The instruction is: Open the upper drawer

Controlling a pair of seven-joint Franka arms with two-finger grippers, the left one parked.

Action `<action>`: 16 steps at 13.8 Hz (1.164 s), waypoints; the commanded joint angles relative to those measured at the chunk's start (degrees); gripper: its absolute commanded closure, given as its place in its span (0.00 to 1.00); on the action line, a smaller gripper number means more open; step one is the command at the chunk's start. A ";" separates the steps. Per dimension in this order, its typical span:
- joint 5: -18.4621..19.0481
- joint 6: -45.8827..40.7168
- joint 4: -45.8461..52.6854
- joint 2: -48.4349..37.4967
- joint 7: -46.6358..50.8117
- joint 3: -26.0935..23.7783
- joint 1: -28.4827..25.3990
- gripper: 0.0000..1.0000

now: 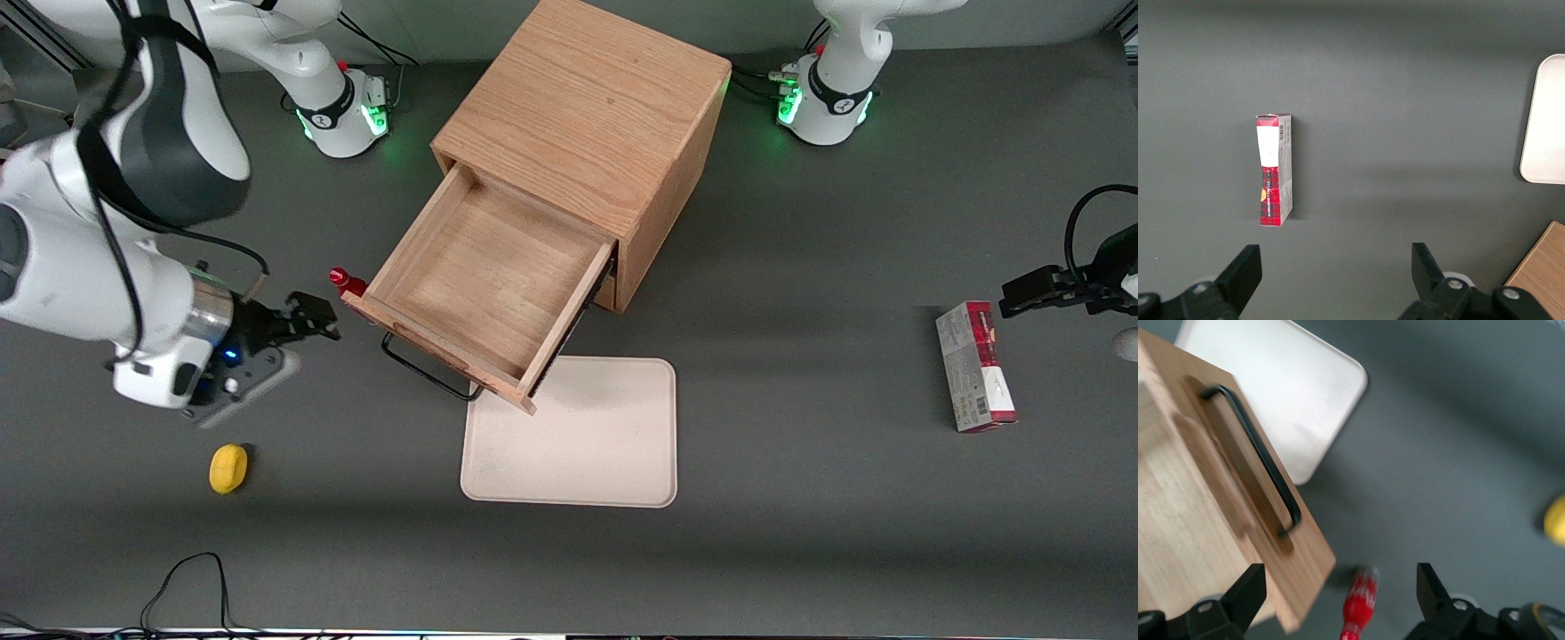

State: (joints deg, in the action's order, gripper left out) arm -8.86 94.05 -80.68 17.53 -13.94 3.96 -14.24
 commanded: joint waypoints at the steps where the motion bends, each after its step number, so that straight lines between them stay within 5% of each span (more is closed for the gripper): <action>1: 5.32 1.40 -13.08 -10.04 12.41 1.13 -0.69 0.00; 5: 5.79 -3.69 -14.15 -13.75 12.62 4.90 -0.43 0.00; 16: 5.35 6.49 -24.97 -22.28 11.21 4.31 2.89 0.00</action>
State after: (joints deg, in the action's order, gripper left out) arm -4.12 98.38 -102.69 -2.28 -2.56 10.39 -13.37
